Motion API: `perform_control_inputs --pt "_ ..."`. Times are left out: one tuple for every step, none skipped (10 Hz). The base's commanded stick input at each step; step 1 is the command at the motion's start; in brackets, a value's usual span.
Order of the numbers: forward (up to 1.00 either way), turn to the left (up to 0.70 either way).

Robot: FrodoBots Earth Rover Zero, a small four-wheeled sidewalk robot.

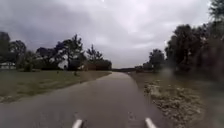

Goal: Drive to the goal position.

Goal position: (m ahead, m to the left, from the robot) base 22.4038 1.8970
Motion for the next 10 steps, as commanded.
perform_control_inputs --pt "0.84 0.03" --pt "0.84 0.03" --pt "0.84 0.03" --pt "0.84 0.03" --pt "0.84 0.03" --pt "0.84 0.03" --pt "0.84 0.03" --pt "0.84 0.03" --pt "0.84 0.03" --pt "0.84 0.03"
